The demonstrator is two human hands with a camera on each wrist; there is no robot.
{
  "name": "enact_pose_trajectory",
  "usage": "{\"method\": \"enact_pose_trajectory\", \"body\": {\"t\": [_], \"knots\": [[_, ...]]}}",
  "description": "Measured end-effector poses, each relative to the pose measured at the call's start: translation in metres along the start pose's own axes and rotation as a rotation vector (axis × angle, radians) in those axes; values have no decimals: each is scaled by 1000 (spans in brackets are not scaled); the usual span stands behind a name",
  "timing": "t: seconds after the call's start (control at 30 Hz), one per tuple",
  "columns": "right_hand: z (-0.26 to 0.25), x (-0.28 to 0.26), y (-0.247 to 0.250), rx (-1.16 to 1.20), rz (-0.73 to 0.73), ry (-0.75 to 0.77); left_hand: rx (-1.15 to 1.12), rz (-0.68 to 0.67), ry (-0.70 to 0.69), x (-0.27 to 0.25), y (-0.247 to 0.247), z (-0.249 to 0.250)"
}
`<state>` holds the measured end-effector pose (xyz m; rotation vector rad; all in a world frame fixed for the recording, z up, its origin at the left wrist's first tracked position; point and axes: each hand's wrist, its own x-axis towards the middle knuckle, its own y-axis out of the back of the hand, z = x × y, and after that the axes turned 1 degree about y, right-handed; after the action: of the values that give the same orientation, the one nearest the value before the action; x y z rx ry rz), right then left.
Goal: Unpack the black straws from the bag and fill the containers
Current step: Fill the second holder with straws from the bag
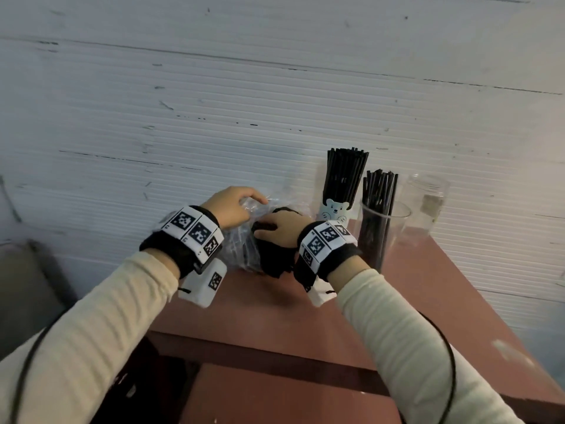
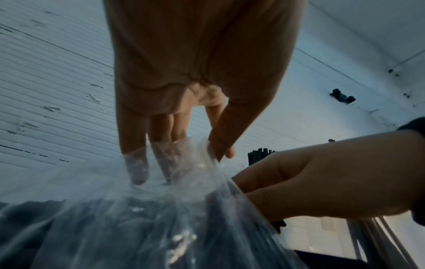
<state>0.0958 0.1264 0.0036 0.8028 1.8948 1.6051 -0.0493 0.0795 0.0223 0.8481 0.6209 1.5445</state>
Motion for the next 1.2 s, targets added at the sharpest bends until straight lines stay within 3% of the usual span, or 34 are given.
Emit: {"method": "enact_pose_trajectory", "body": {"t": [0.27,0.47,0.87,1.2], "knots": [[-2,12,-2,-61,9,43,-119,131,-15,6,6,-4],[4,13,-1,-28,54,90,-219,142,17,5,6,-3],[41,-8,9,432,248,57,-212,157,12,3,1,-14],[66,-26,14,607,330,56,-49,228,-76,3,-9,-5]]}}
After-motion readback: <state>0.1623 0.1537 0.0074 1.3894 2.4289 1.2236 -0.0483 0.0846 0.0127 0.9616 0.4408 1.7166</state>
